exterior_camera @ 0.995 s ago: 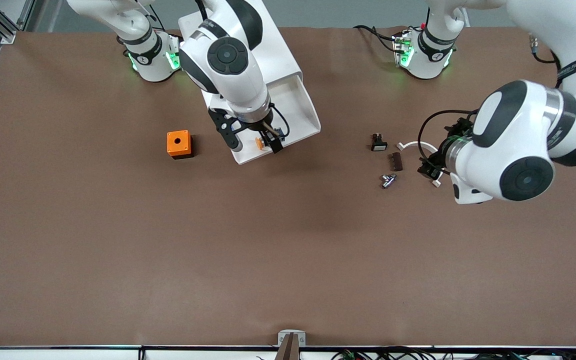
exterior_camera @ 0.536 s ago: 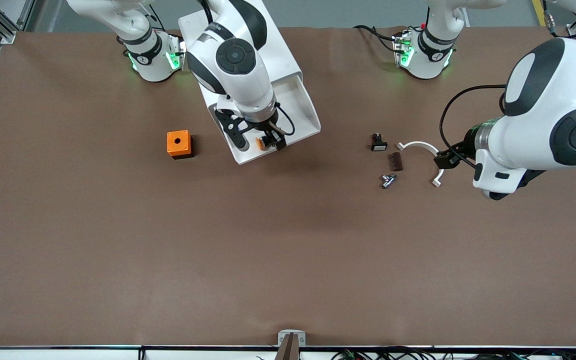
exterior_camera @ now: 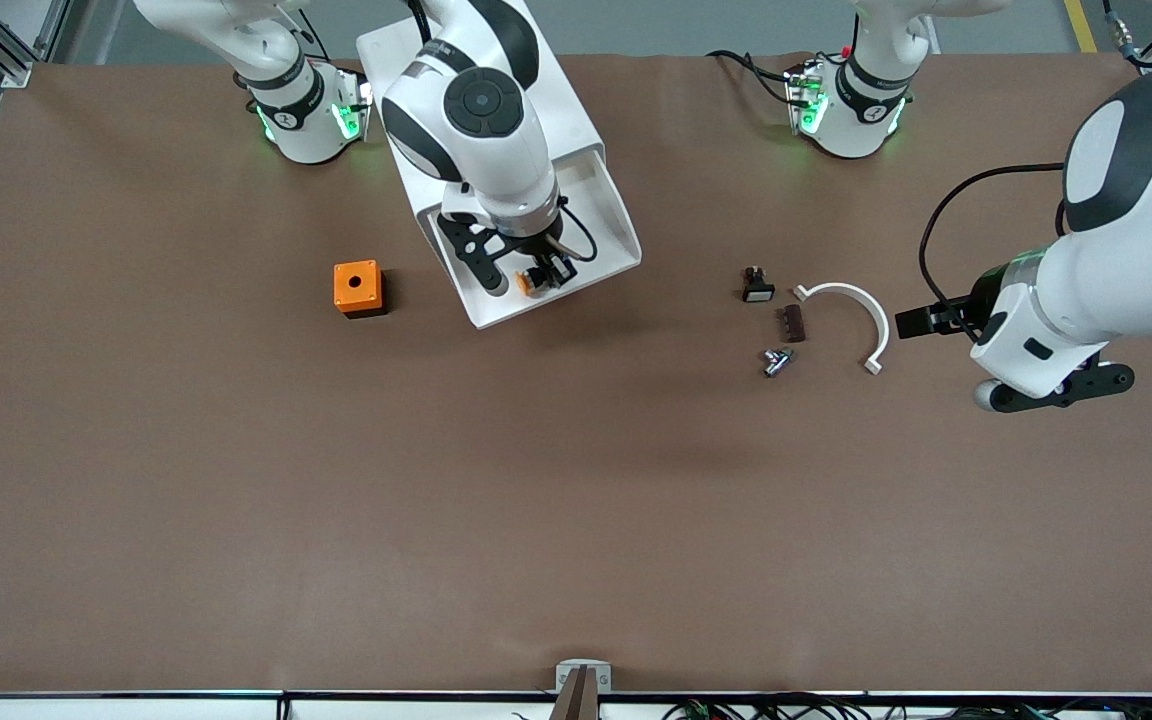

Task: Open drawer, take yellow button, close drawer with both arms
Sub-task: 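Grasp the orange-capped push button in the drawer with the right gripper, then carry the button out with the right gripper while the left gripper approaches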

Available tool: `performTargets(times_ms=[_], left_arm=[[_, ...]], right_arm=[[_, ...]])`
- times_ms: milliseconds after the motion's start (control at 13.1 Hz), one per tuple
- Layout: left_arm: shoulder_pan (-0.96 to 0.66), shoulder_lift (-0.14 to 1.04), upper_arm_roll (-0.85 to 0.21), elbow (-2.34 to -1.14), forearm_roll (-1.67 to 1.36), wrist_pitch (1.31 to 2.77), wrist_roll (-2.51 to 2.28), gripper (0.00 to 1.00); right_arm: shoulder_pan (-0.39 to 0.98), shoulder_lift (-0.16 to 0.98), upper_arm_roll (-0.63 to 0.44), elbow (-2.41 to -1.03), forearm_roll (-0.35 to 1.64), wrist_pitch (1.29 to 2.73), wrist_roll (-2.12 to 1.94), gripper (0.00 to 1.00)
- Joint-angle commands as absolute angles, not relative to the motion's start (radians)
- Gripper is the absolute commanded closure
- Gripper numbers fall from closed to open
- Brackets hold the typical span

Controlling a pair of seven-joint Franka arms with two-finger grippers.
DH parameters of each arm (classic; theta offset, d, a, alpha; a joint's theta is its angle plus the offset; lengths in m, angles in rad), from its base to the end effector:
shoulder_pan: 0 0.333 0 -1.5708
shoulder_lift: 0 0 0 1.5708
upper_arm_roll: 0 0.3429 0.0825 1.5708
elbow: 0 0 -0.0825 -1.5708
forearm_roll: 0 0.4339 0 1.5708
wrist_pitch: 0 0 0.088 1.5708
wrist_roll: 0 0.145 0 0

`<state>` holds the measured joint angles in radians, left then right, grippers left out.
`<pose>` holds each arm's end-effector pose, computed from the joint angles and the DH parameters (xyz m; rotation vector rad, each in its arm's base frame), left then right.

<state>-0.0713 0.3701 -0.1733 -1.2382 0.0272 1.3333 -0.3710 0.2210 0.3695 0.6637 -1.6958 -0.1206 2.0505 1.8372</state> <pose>0.6674 -0.1413 0.5284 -3.0603 -0.2027 0.4136 0.4832 0.5144 0.3919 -2.7186 1.3817 0.1501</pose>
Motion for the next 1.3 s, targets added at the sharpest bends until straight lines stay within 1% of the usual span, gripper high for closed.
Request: performTargets(times_ms=[0, 77, 153, 306, 383, 459, 536, 689, 842, 1072, 1225], left_arm=[[-0.067, 0.333, -0.184, -1.287, 0.049, 1.397, -0.304, 0.00], [-0.069, 0.319, -0.186, -1.320, 0.045, 1.413, -0.276, 0.00], [-0.071, 0.293, -0.187, -1.369, 0.043, 1.448, -0.267, 0.00], [-0.069, 0.221, -0.192, -1.513, 0.034, 1.599, -0.265, 0.00], [-0.071, 0.192, -0.198, -1.569, 0.023, 1.642, -0.265, 0.00], [-0.077, 0.178, -0.210, -1.603, 0.021, 1.676, -0.268, 0.00], [-0.078, 0.178, -0.233, -1.612, 0.021, 1.687, -0.284, 0.00], [-0.083, 0.202, -0.290, -1.630, 0.014, 1.698, -0.284, 0.00], [-0.086, 0.218, -0.363, -1.666, 0.011, 1.759, -0.293, 0.00], [-0.116, 0.285, -0.409, -1.660, -0.004, 1.817, -0.328, 0.00], [-0.178, 0.308, -0.417, -1.657, -0.022, 1.853, -0.449, 0.00]], right_arm=[[0.134, 0.360, 0.733, -1.602, -0.141, 1.940, 1.704, 0.97], [0.135, 0.360, 0.710, -1.554, -0.141, 1.889, 1.616, 0.98], [0.143, 0.360, 0.663, -1.525, -0.140, 1.852, 1.530, 0.98], [0.164, 0.360, 0.550, -1.456, -0.130, 1.803, 1.325, 0.99], [0.187, 0.360, 0.485, -1.428, -0.126, 1.775, 1.219, 1.00], [0.224, 0.360, 0.391, -1.399, -0.098, 1.767, 1.080, 1.00], [0.245, 0.360, 0.306, -1.391, -0.051, 1.767, 0.966, 1.00], [0.248, 0.362, 0.166, -1.400, 0.000, 1.767, 0.727, 1.00], [0.244, 0.374, 0.050, -1.405, 0.000, 1.769, 0.478, 1.00], [0.143, 0.440, 0.041, -1.405, -0.018, 1.784, 0.271, 1.00], [0.083, 0.498, 0.041, -1.407, -0.021, 1.828, 0.116, 1.00]])
